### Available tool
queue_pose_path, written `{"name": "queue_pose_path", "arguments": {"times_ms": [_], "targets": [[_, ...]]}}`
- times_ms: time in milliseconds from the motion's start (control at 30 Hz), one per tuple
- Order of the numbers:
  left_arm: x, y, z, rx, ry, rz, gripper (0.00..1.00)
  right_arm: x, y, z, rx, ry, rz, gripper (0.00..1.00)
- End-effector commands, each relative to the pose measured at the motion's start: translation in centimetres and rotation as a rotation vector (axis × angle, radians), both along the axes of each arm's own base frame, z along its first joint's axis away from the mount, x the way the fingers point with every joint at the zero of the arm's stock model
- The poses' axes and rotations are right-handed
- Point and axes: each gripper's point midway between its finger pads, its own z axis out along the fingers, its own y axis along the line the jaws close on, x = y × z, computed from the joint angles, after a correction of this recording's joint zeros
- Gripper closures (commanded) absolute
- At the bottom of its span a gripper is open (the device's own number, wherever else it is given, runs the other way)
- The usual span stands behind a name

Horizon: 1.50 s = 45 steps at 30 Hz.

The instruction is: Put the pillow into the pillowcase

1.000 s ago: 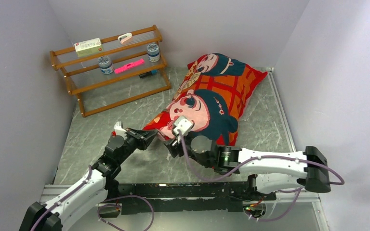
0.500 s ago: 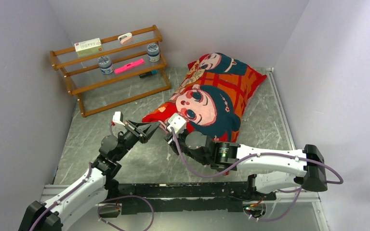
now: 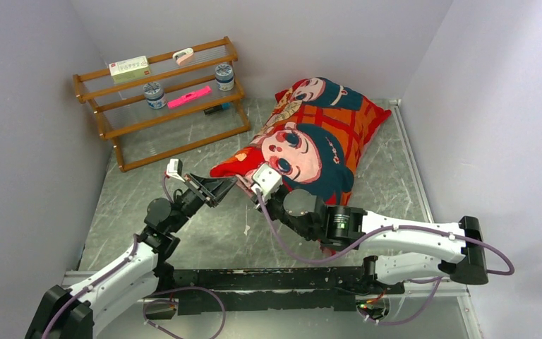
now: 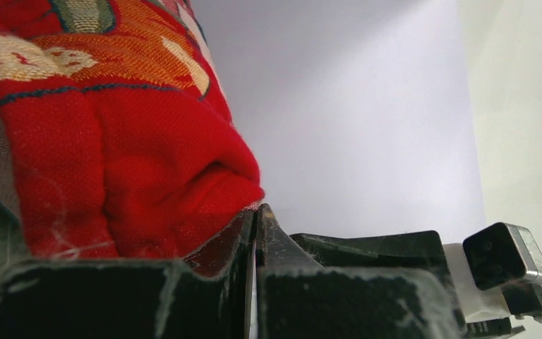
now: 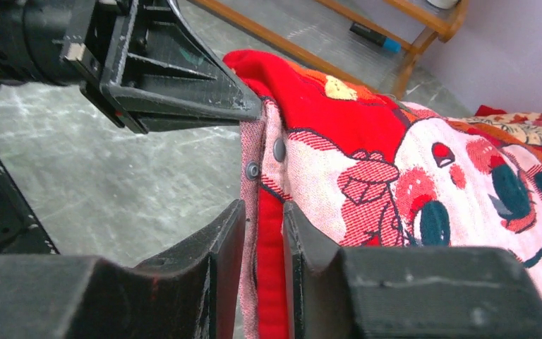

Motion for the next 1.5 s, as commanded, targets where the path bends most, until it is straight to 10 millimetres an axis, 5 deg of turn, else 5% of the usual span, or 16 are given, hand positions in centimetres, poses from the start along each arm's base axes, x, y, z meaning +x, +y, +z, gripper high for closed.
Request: {"name": "queue_pose_path", "arguments": {"times_ms": [0, 467, 833, 1033, 1467], "targets": [[-2.2, 0.5, 8.2, -0.134, -0.28, -0.039, 0.95, 1.0, -0.1, 1.1, -0.089, -0.092, -0.008, 0.69], [-2.7, 0.9, 7.8, -0.171, -0.274, -0.044, 0.95, 2.6, 0.6, -0.7, -0.212, -0.172, -0.067, 0.58], [-2.9, 0.7, 8.3, -0.15, -0.315, -0.044, 0.95, 0.7, 1.3, 3.2, -0.049, -0.107, 0.03, 0.6], [-2.6, 0.6, 8.3, -0.16, -0.293, -0.05, 0.95, 0.3, 1.7, 1.5, -0.087, -0.11, 0.066, 0.49], [-2.1, 0.7, 8.6, -0.156, -0.244, -0.033, 0.95, 2.6, 2.8, -1.2, -0.209, -0.157, -0.04, 0.57]]}}
